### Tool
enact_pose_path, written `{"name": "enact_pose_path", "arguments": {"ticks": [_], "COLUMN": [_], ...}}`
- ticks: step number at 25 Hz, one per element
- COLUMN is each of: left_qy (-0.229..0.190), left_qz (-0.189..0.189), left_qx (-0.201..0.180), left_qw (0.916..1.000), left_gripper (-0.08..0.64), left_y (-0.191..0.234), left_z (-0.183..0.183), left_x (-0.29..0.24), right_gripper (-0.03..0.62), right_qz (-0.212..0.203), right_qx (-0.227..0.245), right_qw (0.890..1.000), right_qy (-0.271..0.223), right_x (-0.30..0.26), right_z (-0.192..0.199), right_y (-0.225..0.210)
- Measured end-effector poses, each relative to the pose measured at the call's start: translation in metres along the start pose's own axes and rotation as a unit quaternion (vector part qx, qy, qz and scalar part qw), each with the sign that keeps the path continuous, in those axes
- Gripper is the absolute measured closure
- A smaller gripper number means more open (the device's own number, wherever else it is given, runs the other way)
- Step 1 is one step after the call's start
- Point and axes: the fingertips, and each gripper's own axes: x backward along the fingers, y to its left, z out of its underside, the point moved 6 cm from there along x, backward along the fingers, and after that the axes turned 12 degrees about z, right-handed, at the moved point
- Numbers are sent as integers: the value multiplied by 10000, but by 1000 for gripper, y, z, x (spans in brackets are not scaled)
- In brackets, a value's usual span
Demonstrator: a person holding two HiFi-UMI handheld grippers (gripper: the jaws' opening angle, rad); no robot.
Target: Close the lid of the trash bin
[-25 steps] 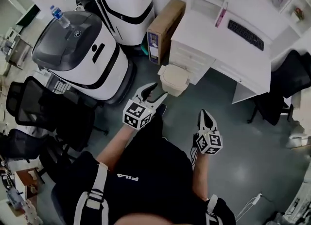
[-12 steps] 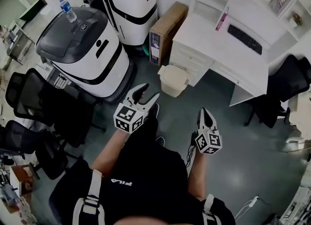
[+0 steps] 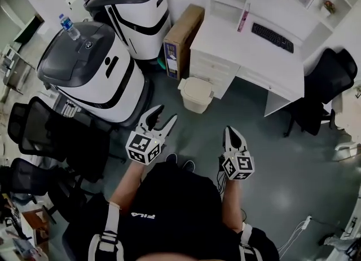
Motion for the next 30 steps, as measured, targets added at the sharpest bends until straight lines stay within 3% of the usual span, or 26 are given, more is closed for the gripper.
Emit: {"name": "enact_pose_path", "arguments": {"ticks": [6, 13, 14, 16, 20, 30], "left_qy": [-113, 156, 70, -214, -247, -145], "left_qz": [157, 329, 311, 255, 462, 353], "left_qx": [32, -102, -52, 70, 126, 112], "left_qw": [9998, 9993, 9995, 9994, 9985, 9992], "left_gripper": [331, 331, 349, 557, 558, 558], "left_y": [-1, 0, 2, 7, 8, 32], "left_z": [-1, 13, 12, 7, 5, 13], "left_x": [2, 7, 9, 14, 13, 20], "right_gripper": [589, 589, 589, 589, 589, 591], "right_qz": [51, 79, 95, 132, 173, 269], "right_qx": [66, 148, 148, 189, 183, 458], "right_qw": [10000, 9999, 9998, 9997, 9997, 9986], "right_qy": [-46, 21, 21, 30, 18, -48], "right_x": [3, 5, 5, 5, 5, -2], "right_z": [-7, 1, 2, 1, 0, -5], "right_y": [6, 17, 18, 18, 17, 31]}}
